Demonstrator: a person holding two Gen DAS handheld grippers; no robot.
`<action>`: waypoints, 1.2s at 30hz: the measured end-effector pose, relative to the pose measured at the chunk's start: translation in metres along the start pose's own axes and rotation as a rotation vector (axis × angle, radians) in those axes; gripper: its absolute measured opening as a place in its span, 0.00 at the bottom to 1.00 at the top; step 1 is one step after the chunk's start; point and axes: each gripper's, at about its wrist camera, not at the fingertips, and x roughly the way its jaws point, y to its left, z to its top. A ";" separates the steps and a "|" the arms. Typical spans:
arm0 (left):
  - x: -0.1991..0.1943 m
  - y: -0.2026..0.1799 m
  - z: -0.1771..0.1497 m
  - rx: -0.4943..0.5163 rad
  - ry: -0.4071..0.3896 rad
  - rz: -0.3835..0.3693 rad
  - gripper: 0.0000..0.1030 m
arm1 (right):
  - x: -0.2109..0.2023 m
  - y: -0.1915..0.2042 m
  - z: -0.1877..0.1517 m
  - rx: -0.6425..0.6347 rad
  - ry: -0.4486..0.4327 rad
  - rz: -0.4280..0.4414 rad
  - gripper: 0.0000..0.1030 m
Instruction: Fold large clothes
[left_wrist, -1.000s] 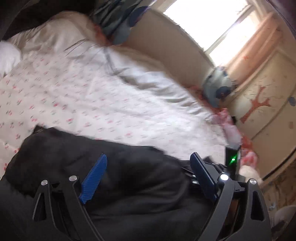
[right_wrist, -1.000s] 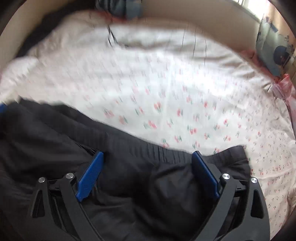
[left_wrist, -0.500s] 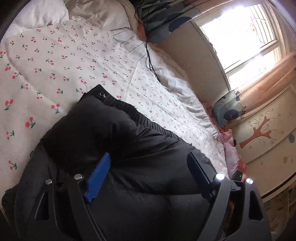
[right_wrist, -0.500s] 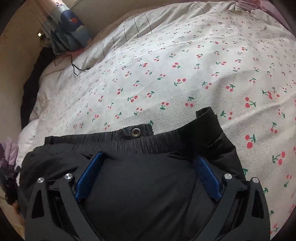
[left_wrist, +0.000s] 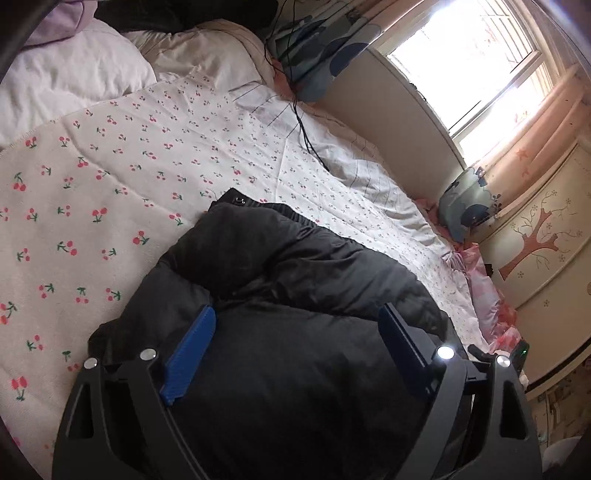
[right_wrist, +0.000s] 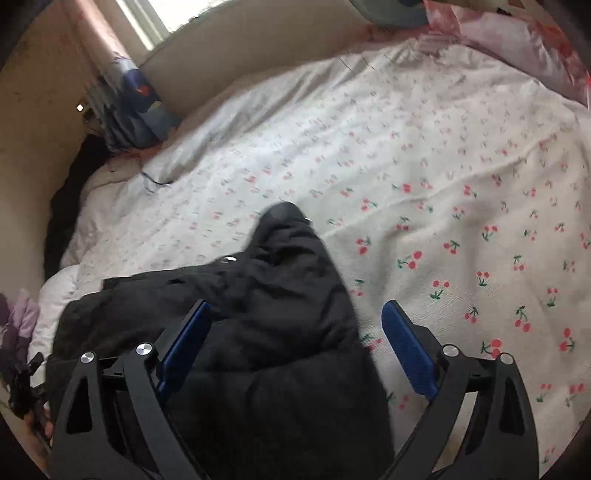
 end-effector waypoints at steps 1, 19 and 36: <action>-0.010 -0.005 -0.004 0.017 -0.010 -0.005 0.83 | -0.024 0.014 -0.004 -0.048 -0.034 0.017 0.88; -0.134 0.032 -0.075 -0.202 0.134 -0.124 0.91 | -0.149 0.170 -0.174 -0.766 0.030 0.096 0.93; -0.074 0.041 -0.128 -0.474 0.239 -0.246 0.92 | -0.083 0.200 -0.186 -0.616 0.177 0.055 0.93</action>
